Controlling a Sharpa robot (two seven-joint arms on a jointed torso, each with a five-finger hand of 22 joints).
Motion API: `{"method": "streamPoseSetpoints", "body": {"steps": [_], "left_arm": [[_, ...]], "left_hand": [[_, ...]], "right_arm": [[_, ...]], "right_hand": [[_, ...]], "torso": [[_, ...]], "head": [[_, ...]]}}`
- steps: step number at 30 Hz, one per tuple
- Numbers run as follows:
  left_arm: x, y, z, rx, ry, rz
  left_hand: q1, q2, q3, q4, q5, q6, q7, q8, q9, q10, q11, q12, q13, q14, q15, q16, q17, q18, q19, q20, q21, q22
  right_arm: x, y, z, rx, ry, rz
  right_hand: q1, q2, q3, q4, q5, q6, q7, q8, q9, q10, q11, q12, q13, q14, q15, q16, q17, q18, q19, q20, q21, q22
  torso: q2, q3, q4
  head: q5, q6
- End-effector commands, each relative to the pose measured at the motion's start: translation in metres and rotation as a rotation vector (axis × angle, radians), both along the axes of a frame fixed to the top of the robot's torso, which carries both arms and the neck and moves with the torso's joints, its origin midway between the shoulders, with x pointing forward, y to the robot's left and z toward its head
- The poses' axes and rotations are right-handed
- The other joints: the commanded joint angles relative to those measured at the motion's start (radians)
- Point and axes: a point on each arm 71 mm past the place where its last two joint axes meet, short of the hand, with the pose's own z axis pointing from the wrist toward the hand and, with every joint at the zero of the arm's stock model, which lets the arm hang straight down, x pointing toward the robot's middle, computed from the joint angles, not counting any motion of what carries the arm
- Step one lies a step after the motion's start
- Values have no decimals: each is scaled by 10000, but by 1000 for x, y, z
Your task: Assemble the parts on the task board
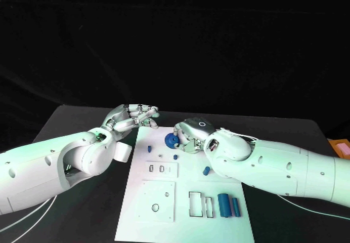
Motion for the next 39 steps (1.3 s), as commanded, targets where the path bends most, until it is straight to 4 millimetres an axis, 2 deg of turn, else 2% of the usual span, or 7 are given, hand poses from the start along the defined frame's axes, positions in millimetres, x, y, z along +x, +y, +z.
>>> {"method": "streamPoseSetpoints", "body": {"steps": [1, 18, 22, 23, 28, 34, 39], "left_arm": [[0, -2, 2, -59, -81, -169], [0, -2, 1, -57, -78, -169], [0, -2, 1, -53, -74, -162], [0, -2, 1, -53, -73, -163], [0, -1, 1, -49, -69, -156], [0, -1, 1, -41, -69, -135], [0, -1, 1, -43, -69, -142]], "left_hand": [[-1, 2, 58, -14, -60, -64, -28, -32, -7, -67, 12, -41, -4, -69, 13, 12, 8, 1, -42, 6, 56, 9], [2, 0, 63, -17, -60, -64, -28, -36, -6, -70, 13, -40, -3, -82, 15, 10, 22, 2, -59, 10, 64, 13], [2, 0, 63, -17, -60, -64, -28, -36, -6, -70, 13, -40, -3, -82, 15, 10, 22, 2, -59, 10, 64, 13], [2, 0, 63, -17, -60, -64, -28, -36, -6, -70, 13, -40, -3, -82, 15, 10, 22, 2, -59, 10, 64, 13], [4, -1, 65, -18, -60, -65, -27, -39, -4, -71, 14, -40, -3, -90, 17, 8, 29, 2, -69, 13, 69, 16], [4, -1, 65, -18, -60, -65, -27, -39, -4, -71, 14, -40, -3, -90, 17, 8, 29, 2, -69, 13, 69, 16], [6, -2, 67, -19, -60, -65, -27, -40, -4, -72, 15, -40, -2, -96, 18, 6, 34, 2, -77, 15, 71, 18]], "right_arm": [[-1, 0, 0, -53, -44, -52], [-1, 0, 1, 128, -164, -76], [-1, 1, 1, 148, -124, -67], [-1, 1, 1, 142, -112, -78], [0, -1, 0, 117, -83, -132], [0, -2, 0, 107, -72, -146], [-3, -5, 1, 245, -50, -103]], "right_hand": [[-101, 19, -13, 69, -1, 17, -16, -64, 10, -28, 5, -26, 140, 867, 79, 3, 1822, -163, 660, 66, -33, 2193], [-234, -24, -95, 160, -34, -71, 4, -155, 5, -60, 22, -56, 114, 862, 92, -4, 1805, -159, 651, 79, -44, 2184], [-443, -26, -477, 413, -368, -518, 129, -578, -67, -166, 136, -152, 21, 860, 186, -5, 1801, -154, 635, 154, -64, 2172], [-445, -15, -524, 436, -374, -528, 138, -605, -67, -173, 145, -158, 16, 857, 194, -9, 1791, -155, 637, 163, -62, 2174], [-450, -3, -606, 476, -370, -524, 147, -637, -61, -199, 155, -179, -8, 852, 205, -16, 1769, -151, 627, 175, -73, 2164], [-447, 7, -638, 491, -357, -512, 147, -646, -57, -187, 157, -168, 8, 852, 209, -16, 1770, -153, 633, 180, -67, 2171], [-434, 51, -706, 539, -296, -454, 143, -657, -38, -169, 156, -152, 33, 851, 212, -17, 1768, -153, 633, 190, -69, 2172]], "torso": [[7, 1, -5], [-2, -2, -1], [0, -2, -1], [-1, -4, -3], [-6, -8, 7], [-4, -5, -11], [-3, 6, 9]], "head": [[9, -3], [8, -2], [3, 1], [2, 2], [5, -7], [4, -2], [-6, 10]]}}
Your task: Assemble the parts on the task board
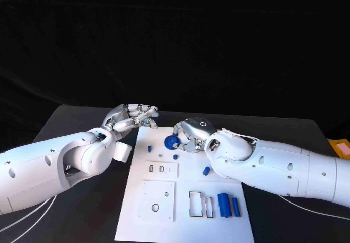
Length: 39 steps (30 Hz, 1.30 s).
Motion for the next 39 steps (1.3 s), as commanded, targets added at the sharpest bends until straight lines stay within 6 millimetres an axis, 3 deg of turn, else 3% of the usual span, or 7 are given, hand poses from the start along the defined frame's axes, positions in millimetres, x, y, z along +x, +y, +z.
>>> {"method": "streamPoseSetpoints", "body": {"steps": [1, 5, 11, 18, 24, 32, 39], "left_arm": [[0, -2, 2, -61, -77, -179], [0, 0, 1, -47, -86, -130], [0, 3, 1, -26, -95, -58], [1, 2, 1, -40, -88, -108], [2, 1, 0, -51, -72, -153], [3, -1, -1, -68, -42, -221], [3, 1, -2, -55, -32, -188]], "left_hand": [[6, -2, 67, -19, -60, -65, -26, -40, -3, -72, 15, -40, -2, -61, -18, 6, 8, 2, -78, 14, 32, 11], [6, -2, 68, -19, -60, -66, -26, -41, -3, -73, 15, -40, -2, -65, -17, 4, 10, 2, -82, 15, 32, 12], [8, -4, 70, -20, -60, -66, -27, -42, -2, -74, 16, -40, -1, -75, -15, 0, 13, 2, -90, 17, 33, 12], [9, -5, 72, -20, -61, -60, -30, -41, 0, -65, 14, -35, 1, -88, -13, -7, 17, 0, -104, 20, 33, 13], [11, -5, 76, -21, -60, -50, -33, -37, 4, -53, 12, -28, 4, -104, -12, -14, 24, -1, -122, 24, 33, 14], [39, -14, 91, -38, -50, -44, -36, -39, 8, -46, 10, -26, 6, -138, -10, -28, 39, -2, -162, 32, 34, 16], [50, -18, 97, -44, -46, -45, -35, -41, 9, -47, 11, -27, 6, -149, -9, -34, 44, -2, -176, 35, 35, 17]], "right_arm": [[-2, -4, 1, 176, -5, 7], [-5, -28, 7, 1104, 336, 19], [-4, -83, 15, 2848, 1928, 47], [-6, -140, 15, 3714, 3007, -25], [-5, -181, 10, 3610, 3140, -601], [-3, -204, -1, 3383, 3331, -1193], [1, -207, -12, 3154, 3420, -1438]], "right_hand": [[-55, 81, -94, 47, 56, 52, 11, -41, 24, -34, 29, -28, 47, 851, 69, -18, 1768, -154, 671, 81, -30, 2177], [46, 227, -76, 121, 365, 194, -16, -78, 69, 19, 2, 11, 102, 834, 49, -44, 1695, -126, 596, 76, -109, 2093], [797, 392, 458, -354, 461, 243, 3, -316, 80, -195, 3, -187, -99, 786, 45, -120, 1515, -28, 322, 66, -402, 1794], [1189, 231, 716, -778, 629, 554, -347, -395, 103, -274, -311, -275, -172, 782, -198, -134, 1507, 23, 182, -115, -565, 1650], [1181, 115, 693, -841, 665, 499, -377, -507, 81, -255, -358, -277, -163, 798, -262, -114, 1572, 9, 217, -193, -537, 1690], [1074, -37, 543, -865, 774, 136, -222, -840, 22, -346, -213, -394, -273, 797, -168, -122, 1567, 19, 176, -167, -601, 1644], [1066, -56, 492, -877, 792, 48, -138, -926, 16, -350, -139, -400, -275, 804, -106, -110, 1601, 18, 178, -122, -605, 1647]], "torso": [[0, 8, 12], [-22, 3, -16], [-95, 23, -136], [-166, 109, -226], [-216, 186, -302], [-217, 281, -335], [-207, 247, -316]], "head": [[-12, 15], [-36, 62], [-68, 105], [-143, 149], [-230, 105], [-212, 25], [-195, -5]]}}
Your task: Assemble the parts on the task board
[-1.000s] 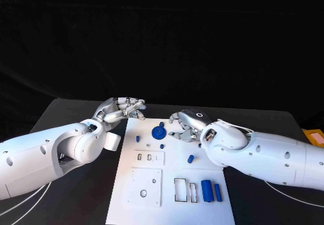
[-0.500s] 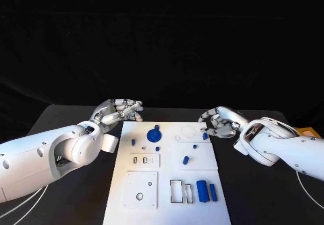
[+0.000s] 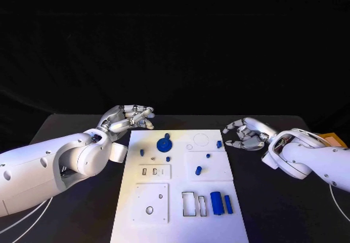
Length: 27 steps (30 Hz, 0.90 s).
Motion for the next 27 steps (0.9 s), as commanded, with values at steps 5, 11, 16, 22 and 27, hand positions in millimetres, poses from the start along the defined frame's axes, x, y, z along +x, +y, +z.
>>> {"method": "streamPoseSetpoints", "body": {"steps": [5, 11, 16, 22, 27], "left_arm": [[-1, -2, 1, -78, -66, -214], [-1, -1, 1, -78, -66, -211], [-1, -1, 1, -74, -66, -200], [-1, -1, 1, -74, -65, -200], [-1, -1, 1, -75, -63, -204]], "left_hand": [[50, -18, 43, 11, -46, -45, -35, -41, 8, -47, 11, -27, 6, -76, -10, -34, 14, -3, -71, 2, 36, 10], [53, -20, 46, 10, -45, -46, -34, -44, 9, -49, 12, -29, 6, -84, -8, -37, 20, -3, -83, 4, 38, 12], [53, -20, 46, 10, -45, -46, -34, -44, 9, -49, 12, -29, 6, -84, -8, -37, 20, -3, -83, 4, 38, 12], [53, -20, 46, 10, -45, -46, -34, -44, 9, -49, 12, -29, 6, -84, -8, -37, 20, -3, -83, 4, 38, 12], [53, -20, 46, 10, -45, -46, -34, -44, 9, -49, 12, -29, 6, -84, -8, -37, 20, -3, -83, 4, 38, 12]], "right_arm": [[2, 6, -12, -218, 288, 218], [4, 11, -20, -407, 313, 165], [4, 16, -25, -492, 382, 233], [4, 20, -28, -514, 384, 269], [5, 22, -30, -548, 357, 197]], "right_hand": [[20, -98, -50, -12, 58, -72, 32, -65, -14, 32, 73, -31, 15, 809, 91, -5, 1620, 19, 162, 55, -25, 1645], [25, -92, -49, -15, 62, -73, 37, -69, -13, 30, 79, -33, 13, 809, 96, -6, 1616, 22, 151, 59, -37, 1634], [46, -58, -44, -27, 69, -23, 72, -64, 1, 56, 110, -8, 43, 813, 125, 0, 1633, 20, 159, 84, -33, 1641], [68, 27, -28, -42, 52, 200, 107, -2, 53, 105, 147, 39, 96, 820, 169, 12, 1662, 11, 194, 139, -3, 1678], [87, 118, 14, -58, 3, 430, 96, 66, 100, 157, 142, 87, 150, 826, 176, 24, 1689, 1, 232, 164, 32, 1720]], "torso": [[21, -17, 7], [5, -17, 4], [-2, -16, -6], [-7, -11, -20], [-4, -12, 2]], "head": [[43, -43], [51, -90], [72, -106], [79, -102], [66, -98]]}}
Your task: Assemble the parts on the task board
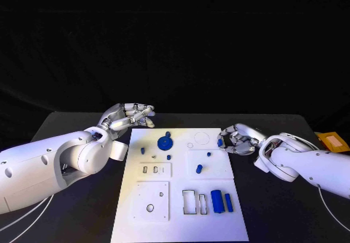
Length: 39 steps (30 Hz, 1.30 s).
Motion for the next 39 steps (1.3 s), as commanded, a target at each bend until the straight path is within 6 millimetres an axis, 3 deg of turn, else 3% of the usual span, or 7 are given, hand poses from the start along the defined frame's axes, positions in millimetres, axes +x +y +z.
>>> {"method": "streamPoseSetpoints", "body": {"steps": [1, 8, 15, 18, 27, 34, 39], "left_arm": [[-1, -2, 1, -77, -73, -205], [-1, -2, 1, -73, -71, -198], [-1, -2, 1, -72, -66, -201], [-1, -2, 1, -72, -63, -204], [-1, -1, 1, -61, -53, -187], [-1, -1, 1, -58, -49, -186], [0, 0, 1, -45, -25, -182]], "left_hand": [[53, -20, 47, 10, -45, -46, -34, -44, 9, -49, 12, -29, 5, -85, -8, -37, 9, -3, -83, 4, 38, 14], [53, -20, 47, 10, -45, -46, -34, -44, 9, -49, 12, -29, 5, -85, -8, -37, 9, -3, -83, 4, 38, 14], [52, -21, 53, 13, -45, -49, -29, -49, 10, -55, 16, -33, 5, -100, -4, -43, 22, -2, -106, 10, 43, 17], [52, -21, 53, 13, -45, -49, -29, -49, 10, -55, 16, -33, 5, -100, -4, -43, 22, -2, -106, 10, 43, 17], [52, -21, 53, 13, -45, -49, -29, -49, 10, -55, 16, -33, 5, -100, -4, -43, 22, -2, -106, 10, 43, 17], [52, -21, 53, 13, -45, -49, -29, -49, 10, -55, 16, -33, 5, -100, -4, -43, 22, -2, -106, 10, 43, 17], [47, -17, 61, 19, -46, -49, -26, -53, 12, -59, 20, -34, 4, -113, 0, -48, 35, -1, -126, 15, 49, 21]], "right_arm": [[1, 1, -2, -215, -40, -28], [2, 3, -3, -225, -80, -45], [4, 5, -2, -159, -246, -155], [4, 4, -2, -119, -341, -232], [5, 2, 1, -12, -701, -454], [2, 6, 3, 119, -924, -440], [-7, 22, 12, 342, -873, -464]], "right_hand": [[16, 62, 22, -59, -2, 99, -6, 57, 23, 61, 33, 56, 26, 827, 98, 24, 1691, -2, 241, 88, 40, 1733], [19, 148, 73, -67, -28, 328, -33, 142, 69, 133, 12, 121, 100, 832, 84, 33, 1711, -9, 269, 86, 65, 1764], [40, 419, 217, -58, -77, 655, -121, 285, 143, 213, -62, 183, 175, 838, 28, 42, 1736, -23, 315, 47, 109, 1818], [138, 671, 416, -127, -597, 816, -209, 384, 204, 268, -143, 219, 228, 841, -41, 45, 1746, -30, 337, -13, 128, 1845], [276, 1032, 731, -327, -884, 1099, -347, 675, 389, 353, -263, 264, 304, 851, -149, 56, 1783, -53, 403, -115, 195, 1925], [272, 1075, 810, -405, -1058, 1072, -349, 729, 442, 362, -273, 258, 308, 860, -165, 68, 1818, -69, 444, -138, 240, 1973], [166, 1089, 816, -370, -1102, 1047, -322, 752, 465, 288, -250, 177, 220, 863, -153, 73, 1834, -83, 481, -139, 281, 2015]], "torso": [[-1, 2, 15], [5, 10, 3], [8, 8, 5], [6, 11, 3], [0, 14, 4], [-13, 12, -8], [-45, -3, -26]], "head": [[-10, 5], [37, -12], [39, -17], [58, -25], [79, -48], [110, -45], [157, -72]]}}
